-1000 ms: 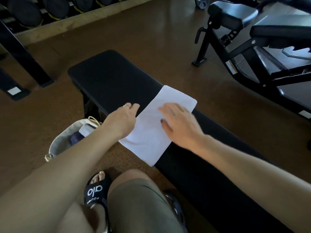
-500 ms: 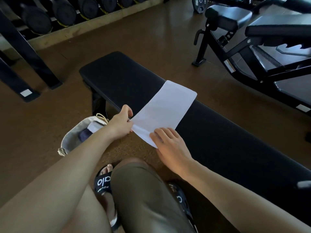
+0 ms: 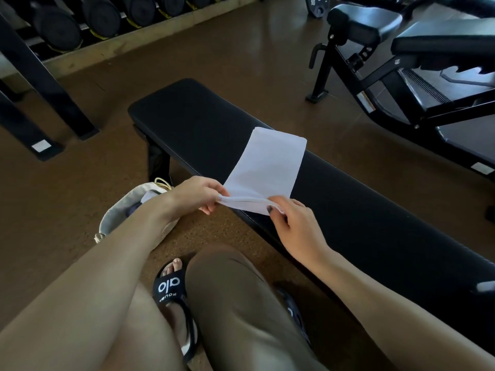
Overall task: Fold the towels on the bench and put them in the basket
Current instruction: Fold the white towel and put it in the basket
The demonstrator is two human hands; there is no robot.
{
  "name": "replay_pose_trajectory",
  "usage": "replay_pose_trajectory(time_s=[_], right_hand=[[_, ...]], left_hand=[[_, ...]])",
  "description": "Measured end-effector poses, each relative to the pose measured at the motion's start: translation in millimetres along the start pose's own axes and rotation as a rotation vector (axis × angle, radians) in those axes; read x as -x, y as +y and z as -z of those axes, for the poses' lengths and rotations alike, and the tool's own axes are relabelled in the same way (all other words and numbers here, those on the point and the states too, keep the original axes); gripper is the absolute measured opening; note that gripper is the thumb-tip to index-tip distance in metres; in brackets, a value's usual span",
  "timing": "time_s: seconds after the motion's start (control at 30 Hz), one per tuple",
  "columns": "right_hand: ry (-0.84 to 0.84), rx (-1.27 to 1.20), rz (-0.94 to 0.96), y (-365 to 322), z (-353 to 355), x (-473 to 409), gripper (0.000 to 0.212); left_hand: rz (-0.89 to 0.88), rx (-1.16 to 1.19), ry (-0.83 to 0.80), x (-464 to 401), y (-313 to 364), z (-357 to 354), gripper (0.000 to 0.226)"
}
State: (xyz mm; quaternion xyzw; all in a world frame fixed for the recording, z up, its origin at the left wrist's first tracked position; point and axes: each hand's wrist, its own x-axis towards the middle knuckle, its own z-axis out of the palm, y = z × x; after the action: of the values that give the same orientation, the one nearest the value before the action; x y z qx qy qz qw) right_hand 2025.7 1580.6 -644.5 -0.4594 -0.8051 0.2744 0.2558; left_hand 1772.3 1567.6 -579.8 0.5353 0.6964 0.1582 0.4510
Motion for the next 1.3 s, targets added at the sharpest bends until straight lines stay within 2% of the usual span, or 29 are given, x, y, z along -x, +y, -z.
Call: replay_pose_trajectory(time_s=[0.07, 0.17, 0.37, 0.5, 0.57, 0.67, 0.83, 1.0, 1.13, 1.3], right_hand=[[-0.005, -0.085, -0.069, 1.7, 4.3, -5.2, 0.02], [-0.003, -0.114, -0.123, 0.1, 8.8, -14.0, 0.018], [-0.024, -0.13, -0.289, 3.2, 10.2, -29.4, 0.019], [-0.029, -0.175, -0.336, 4.9, 10.1, -31.1, 0.016], [-0.035, -0.18, -0.335, 5.3, 10.9, -30.8, 0.014], [-0.034, -0.19, -0.344, 5.4, 12.9, -31.7, 0.012], [-0.016, -0.217, -0.371, 6.2, 16.0, -36.4, 0.012], [-0.01, -0.184, -0.332, 6.1, 17.0, -34.4, 0.015], [0.007, -0.204, -0.37, 6.2, 17.1, -36.8, 0.017], [0.035, -0.133, -0.39, 9.1, 13.0, -37.7, 0.021]], left_hand=[[-0.049, -0.041, -0.036, 3.0, -0.1, 0.8, 0.029], [-0.117, -0.064, 0.004, 1.2, 0.0, -3.2, 0.012], [-0.173, -0.185, 0.141, -19.8, -7.2, -3.4, 0.026], [-0.259, -0.186, 0.087, -21.7, -3.9, -3.7, 0.026], [-0.333, -0.278, 0.103, -20.7, -1.6, -4.6, 0.038], [-0.483, -0.484, 0.215, -23.3, 5.0, -5.7, 0.05], [-0.595, -0.643, 0.161, -22.9, 11.7, -12.2, 0.044], [-0.497, -0.47, 0.14, -25.4, 2.9, -8.2, 0.015], [-0.423, -0.209, 0.182, -27.2, -0.2, -13.4, 0.007], [-0.355, -0.107, 0.228, -36.3, 1.1, -19.4, 0.005]])
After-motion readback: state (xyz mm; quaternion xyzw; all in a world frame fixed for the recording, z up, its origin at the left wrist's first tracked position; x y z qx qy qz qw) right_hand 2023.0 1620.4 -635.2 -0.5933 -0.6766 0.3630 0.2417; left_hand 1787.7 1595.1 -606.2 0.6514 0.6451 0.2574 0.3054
